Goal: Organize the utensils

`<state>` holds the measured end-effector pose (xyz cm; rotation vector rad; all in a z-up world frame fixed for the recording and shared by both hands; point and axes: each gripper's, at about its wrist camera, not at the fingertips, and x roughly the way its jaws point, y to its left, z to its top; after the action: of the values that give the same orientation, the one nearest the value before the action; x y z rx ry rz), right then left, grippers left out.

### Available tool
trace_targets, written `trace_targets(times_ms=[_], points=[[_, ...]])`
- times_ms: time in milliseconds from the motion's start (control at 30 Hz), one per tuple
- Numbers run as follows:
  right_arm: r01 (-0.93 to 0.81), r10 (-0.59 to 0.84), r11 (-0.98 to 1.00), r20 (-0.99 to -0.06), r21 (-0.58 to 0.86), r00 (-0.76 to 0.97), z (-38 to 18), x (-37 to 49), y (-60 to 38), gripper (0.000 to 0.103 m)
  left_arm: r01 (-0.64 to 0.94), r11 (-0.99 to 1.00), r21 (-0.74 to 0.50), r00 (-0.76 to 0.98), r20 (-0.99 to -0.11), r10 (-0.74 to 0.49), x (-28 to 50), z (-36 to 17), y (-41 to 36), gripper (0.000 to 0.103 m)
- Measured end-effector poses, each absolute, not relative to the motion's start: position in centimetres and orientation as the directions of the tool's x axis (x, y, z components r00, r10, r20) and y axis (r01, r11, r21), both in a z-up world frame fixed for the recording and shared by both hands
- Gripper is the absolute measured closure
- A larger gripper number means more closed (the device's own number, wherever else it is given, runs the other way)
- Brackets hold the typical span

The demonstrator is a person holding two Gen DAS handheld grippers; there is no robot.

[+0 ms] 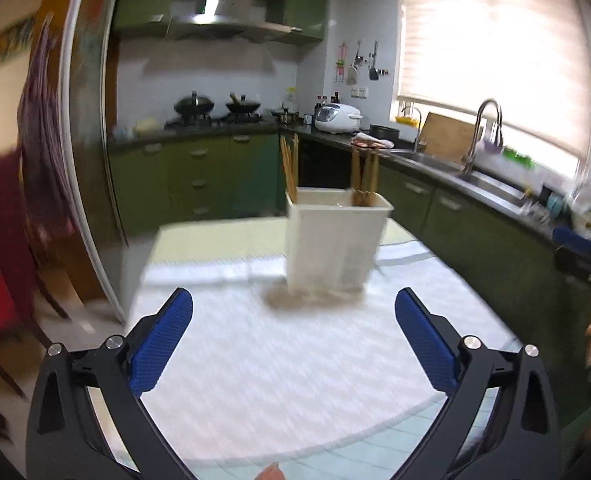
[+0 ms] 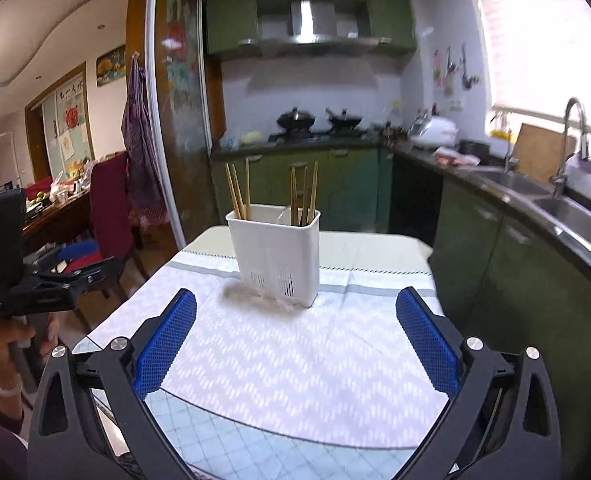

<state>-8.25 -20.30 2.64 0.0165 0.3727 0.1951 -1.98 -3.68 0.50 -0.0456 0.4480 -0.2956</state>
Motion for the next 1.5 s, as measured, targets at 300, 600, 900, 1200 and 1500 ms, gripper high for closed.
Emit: trace_targets(times_ms=[300, 600, 900, 1200, 1500], points=[[-0.198, 0.187, 0.98, -0.316, -0.001, 0.93, 2.9, -13.4, -17.9, 0.004, 0.258, 0.963, -0.08, 0.887, -0.375, -0.269, -6.4, 1.5, -3.5, 0.007], [-0.136, 0.122, 0.99, -0.292, -0.029, 0.948, 3.1, -14.2, -17.9, 0.004, 0.229, 0.966, -0.118, 0.896, -0.362, -0.256, -7.1, 2.1, -2.2, 0.007], [-0.151, 0.134, 0.988, -0.301, -0.032, 0.944, 3.1, -14.9, -17.9, 0.004, 0.259, 0.961, -0.095, 0.878, -0.391, -0.276, -7.3, 1.2, -3.4, 0.007], [-0.164, 0.147, 0.986, -0.298, -0.032, 0.943, 3.4, -15.0, -17.9, 0.004, 0.263, 0.96, -0.094, 0.882, -0.381, -0.279, -8.1, 1.3, -3.4, 0.007], [-0.169, 0.151, 0.985, -0.303, -0.032, 0.941, 3.6, -14.8, -17.9, 0.004, 0.273, 0.958, -0.091, 0.877, -0.386, -0.286, -8.4, 1.3, -3.7, 0.007]])
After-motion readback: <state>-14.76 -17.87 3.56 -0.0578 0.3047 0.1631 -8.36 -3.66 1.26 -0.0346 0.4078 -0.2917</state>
